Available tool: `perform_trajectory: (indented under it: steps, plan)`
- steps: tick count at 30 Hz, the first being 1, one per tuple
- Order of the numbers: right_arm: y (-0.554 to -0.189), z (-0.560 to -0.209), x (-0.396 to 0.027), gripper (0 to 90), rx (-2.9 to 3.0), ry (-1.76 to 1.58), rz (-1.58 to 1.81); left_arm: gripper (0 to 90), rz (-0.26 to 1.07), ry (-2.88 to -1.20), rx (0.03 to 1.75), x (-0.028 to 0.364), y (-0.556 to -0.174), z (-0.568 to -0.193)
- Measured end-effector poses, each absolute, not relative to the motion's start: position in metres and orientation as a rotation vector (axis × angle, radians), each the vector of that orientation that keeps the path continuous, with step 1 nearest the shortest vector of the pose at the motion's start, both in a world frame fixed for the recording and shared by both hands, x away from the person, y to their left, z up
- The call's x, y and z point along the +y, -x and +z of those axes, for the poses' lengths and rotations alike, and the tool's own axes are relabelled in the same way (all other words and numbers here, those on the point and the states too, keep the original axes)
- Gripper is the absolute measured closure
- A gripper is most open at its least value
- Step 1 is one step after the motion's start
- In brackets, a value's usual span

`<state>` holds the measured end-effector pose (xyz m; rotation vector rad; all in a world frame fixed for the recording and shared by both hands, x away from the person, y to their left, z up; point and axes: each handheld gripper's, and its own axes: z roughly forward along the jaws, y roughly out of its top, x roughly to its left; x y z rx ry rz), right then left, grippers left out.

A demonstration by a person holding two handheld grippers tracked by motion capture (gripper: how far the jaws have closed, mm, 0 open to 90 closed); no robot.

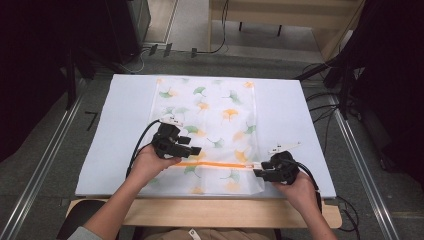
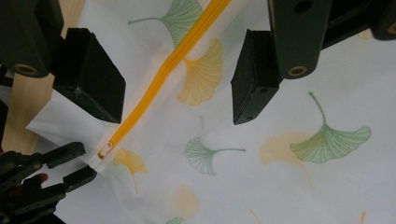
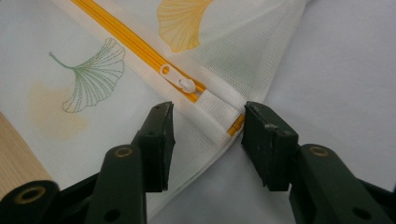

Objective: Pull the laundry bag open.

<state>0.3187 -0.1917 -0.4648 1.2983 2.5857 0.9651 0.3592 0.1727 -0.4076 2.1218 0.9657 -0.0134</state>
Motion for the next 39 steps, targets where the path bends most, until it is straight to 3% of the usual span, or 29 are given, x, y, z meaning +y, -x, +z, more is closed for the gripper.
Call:
perform_trajectory:
  steps: [13,21,25,32,39]
  plan:
    - [-0.324,-0.466,-0.182,57.5,2.549,-1.241,0.914,37.1,-0.038,-2.157,0.945,0.162,-0.357,-0.413]
    - [-0.323,-0.465,-0.177,76.2,2.538,-1.222,0.874,39.2,-0.043,-2.152,0.913,0.155,-0.353,-0.415]
    - [-0.324,-0.463,-0.171,82.7,2.548,-1.22,0.859,46.2,-0.036,-2.166,0.859,0.147,-0.349,-0.418]
    - [-0.328,-0.458,-0.18,84.1,2.565,-1.268,0.938,56.5,-0.073,-2.182,0.79,0.134,-0.343,-0.424]
    - [-0.329,-0.451,-0.184,84.1,2.561,-1.272,0.999,58.5,-0.123,-2.194,0.835,0.123,-0.342,-0.429]
